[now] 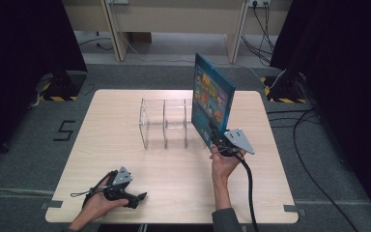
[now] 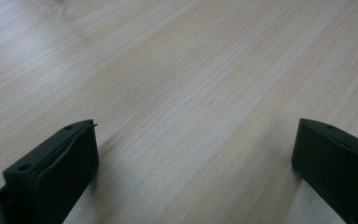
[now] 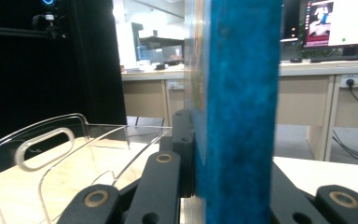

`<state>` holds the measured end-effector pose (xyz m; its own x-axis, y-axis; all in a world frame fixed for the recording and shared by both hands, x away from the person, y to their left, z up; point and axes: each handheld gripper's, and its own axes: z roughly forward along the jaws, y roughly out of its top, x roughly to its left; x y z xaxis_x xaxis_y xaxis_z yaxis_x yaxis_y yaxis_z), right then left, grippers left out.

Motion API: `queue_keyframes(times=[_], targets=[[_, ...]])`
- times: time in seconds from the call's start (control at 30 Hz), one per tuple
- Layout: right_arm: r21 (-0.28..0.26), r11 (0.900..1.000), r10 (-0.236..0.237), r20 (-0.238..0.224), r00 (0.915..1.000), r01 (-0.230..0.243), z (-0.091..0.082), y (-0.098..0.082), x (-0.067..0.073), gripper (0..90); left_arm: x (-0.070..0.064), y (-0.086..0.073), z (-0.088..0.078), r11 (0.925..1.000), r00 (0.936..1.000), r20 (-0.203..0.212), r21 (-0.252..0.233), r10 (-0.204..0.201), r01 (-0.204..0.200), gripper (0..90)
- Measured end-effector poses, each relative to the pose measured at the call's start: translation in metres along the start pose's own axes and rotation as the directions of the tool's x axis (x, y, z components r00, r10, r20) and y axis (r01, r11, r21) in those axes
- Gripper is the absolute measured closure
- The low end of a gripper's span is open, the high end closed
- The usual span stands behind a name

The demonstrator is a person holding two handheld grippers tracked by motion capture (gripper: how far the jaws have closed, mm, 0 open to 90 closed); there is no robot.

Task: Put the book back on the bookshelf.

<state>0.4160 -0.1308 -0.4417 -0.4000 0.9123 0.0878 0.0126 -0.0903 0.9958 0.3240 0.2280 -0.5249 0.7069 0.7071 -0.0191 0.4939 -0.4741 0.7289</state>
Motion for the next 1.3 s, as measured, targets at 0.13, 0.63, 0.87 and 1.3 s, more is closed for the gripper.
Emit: queue_keyframes(times=[0.13,0.63,0.87,1.3], targets=[[-0.011,1.000,0.020,0.011,0.9997,-0.020,0.006,-0.005,0.000,83.3,-0.001,0.000,0.000,1.0000,1.0000,0.005,0.001,0.005,-0.005,0.0],[-0.021,1.000,-0.012,0.060,0.9981,0.013,0.014,-0.030,0.014,83.3,-0.002,-0.001,-0.001,0.9999,0.9999,0.013,0.000,0.010,-0.010,0.0],[-0.044,0.999,-0.002,0.073,0.9973,0.005,0.016,-0.044,0.016,83.2,-0.003,-0.001,-0.001,0.9999,0.9996,0.021,0.003,0.017,-0.017,0.0],[0.009,1.000,-0.006,0.088,0.9961,0.005,0.003,-0.053,0.016,82.5,-0.004,-0.001,-0.001,0.9997,0.9993,0.027,0.003,0.024,-0.024,0.0]])
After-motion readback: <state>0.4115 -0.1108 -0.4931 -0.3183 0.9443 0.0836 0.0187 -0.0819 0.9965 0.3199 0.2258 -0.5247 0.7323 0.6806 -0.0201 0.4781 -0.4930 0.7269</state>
